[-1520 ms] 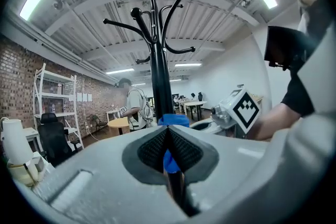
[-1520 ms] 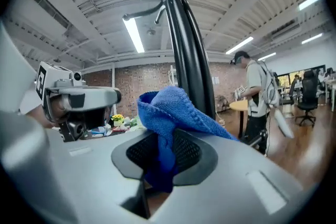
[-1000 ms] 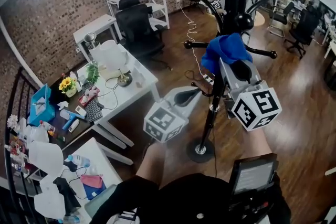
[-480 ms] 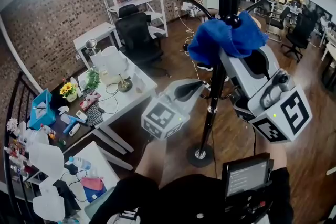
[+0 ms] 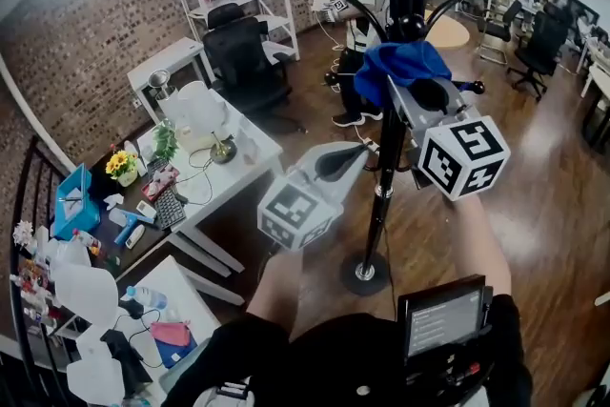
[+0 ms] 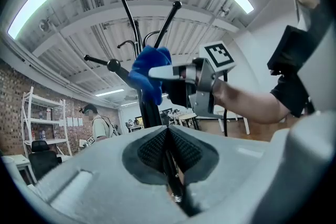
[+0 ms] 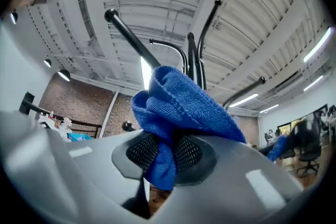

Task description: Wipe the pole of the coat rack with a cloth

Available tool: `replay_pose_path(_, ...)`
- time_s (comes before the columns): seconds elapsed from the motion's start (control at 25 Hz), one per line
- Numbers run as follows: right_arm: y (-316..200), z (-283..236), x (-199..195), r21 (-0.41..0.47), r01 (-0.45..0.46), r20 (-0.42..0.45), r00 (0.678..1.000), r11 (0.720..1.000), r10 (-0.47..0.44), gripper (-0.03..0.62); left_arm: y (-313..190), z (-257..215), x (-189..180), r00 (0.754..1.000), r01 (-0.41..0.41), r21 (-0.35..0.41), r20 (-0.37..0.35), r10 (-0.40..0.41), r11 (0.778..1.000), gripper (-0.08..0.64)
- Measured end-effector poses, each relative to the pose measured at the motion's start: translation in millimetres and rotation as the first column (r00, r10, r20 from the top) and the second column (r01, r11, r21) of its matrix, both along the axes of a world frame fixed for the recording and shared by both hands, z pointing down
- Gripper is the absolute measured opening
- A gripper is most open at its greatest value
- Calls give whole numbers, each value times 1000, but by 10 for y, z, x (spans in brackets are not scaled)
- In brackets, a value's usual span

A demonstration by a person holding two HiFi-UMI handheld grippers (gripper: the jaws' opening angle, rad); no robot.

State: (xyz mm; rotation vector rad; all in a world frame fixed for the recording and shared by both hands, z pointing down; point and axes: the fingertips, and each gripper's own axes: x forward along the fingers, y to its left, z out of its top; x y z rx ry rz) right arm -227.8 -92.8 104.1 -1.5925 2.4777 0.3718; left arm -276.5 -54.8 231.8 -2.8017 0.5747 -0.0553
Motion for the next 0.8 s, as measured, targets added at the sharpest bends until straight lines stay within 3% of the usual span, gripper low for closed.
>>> replay_pose_path(0.16,-122,906,66,-143,31,55,998,989,-23,71,-86,192,53,1000,-3,-33,13,4,999,2)
replay_pose_path(0.28,-178,1637,89,-265,66,77,996,962,-47,69,-154,375,38,1000,8,-82,29,-6,997,2)
replay_pose_path(0.36,-178,2152,70,-369,94,81,994,925,-69,69,-147,484,5,1000,11,-118,29,-8,993,2)
replay_pose_path(0.52,-157,3051,11,-571,110,86,994,813,-74,69,-150,662,-41,999,13,-150,36,-7,989,3)
replay_pose_path(0.68,-123,3224,-17,-619,170,183,981,767,-69,69,-189,801,-64,999,2,-170,34,4,985,2)
replay_pose_path(0.8,-1,3247,-193,-648,224,188,973,728,-132,69,-201,842,-103,1000,-20,-171,17,23,985,2)
